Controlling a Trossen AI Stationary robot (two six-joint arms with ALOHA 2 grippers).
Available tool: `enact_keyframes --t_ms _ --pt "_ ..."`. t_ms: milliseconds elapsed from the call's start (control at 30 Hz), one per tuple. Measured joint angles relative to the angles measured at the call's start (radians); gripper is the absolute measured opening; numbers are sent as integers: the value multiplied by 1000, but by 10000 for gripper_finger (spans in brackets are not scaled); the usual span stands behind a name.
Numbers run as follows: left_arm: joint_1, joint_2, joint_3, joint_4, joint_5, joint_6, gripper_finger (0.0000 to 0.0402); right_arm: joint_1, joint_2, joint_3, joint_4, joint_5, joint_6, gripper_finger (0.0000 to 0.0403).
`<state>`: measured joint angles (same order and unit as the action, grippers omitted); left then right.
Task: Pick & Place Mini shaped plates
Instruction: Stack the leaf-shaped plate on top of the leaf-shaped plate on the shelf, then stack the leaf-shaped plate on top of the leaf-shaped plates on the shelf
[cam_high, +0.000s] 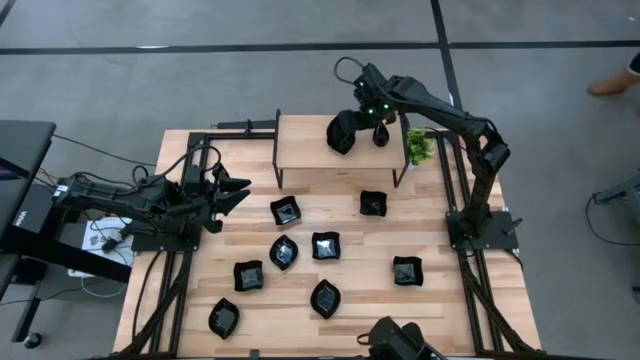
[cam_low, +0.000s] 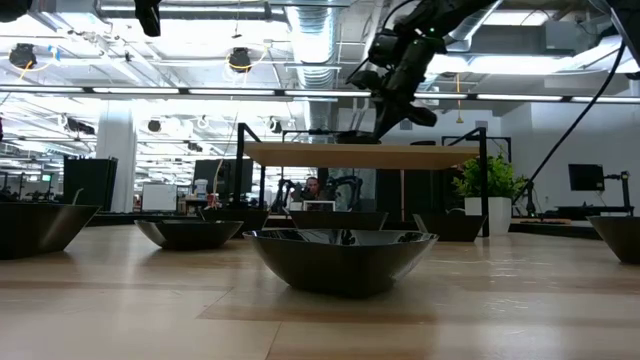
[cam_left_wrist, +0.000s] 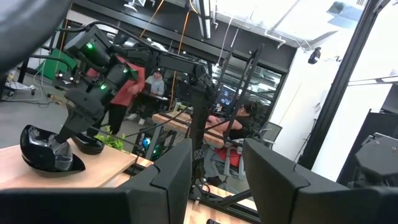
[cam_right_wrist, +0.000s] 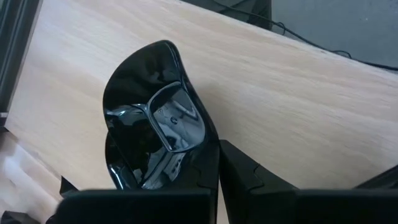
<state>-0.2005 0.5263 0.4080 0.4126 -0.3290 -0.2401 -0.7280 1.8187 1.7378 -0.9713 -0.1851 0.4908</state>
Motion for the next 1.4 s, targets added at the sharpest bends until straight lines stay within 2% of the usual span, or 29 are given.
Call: enact_keyframes --t_ms 333,700,1100,1267,1400 --pt "0 0 0 0 0 0 145 -21 -1 0 -24 -66 -23 0" --pt "0 0 0 0 0 0 145 -21 -1 0 -24 -77 -48 1" --pt "0 0 0 0 0 0 145 -22 -1 0 -23 -77 -65 57" --pt "0 0 0 0 0 0 145 -42 -18 21 -69 -76 -97 63" --pt "0 0 0 0 0 0 145 -17 -95 32 -92 -68 -139 63"
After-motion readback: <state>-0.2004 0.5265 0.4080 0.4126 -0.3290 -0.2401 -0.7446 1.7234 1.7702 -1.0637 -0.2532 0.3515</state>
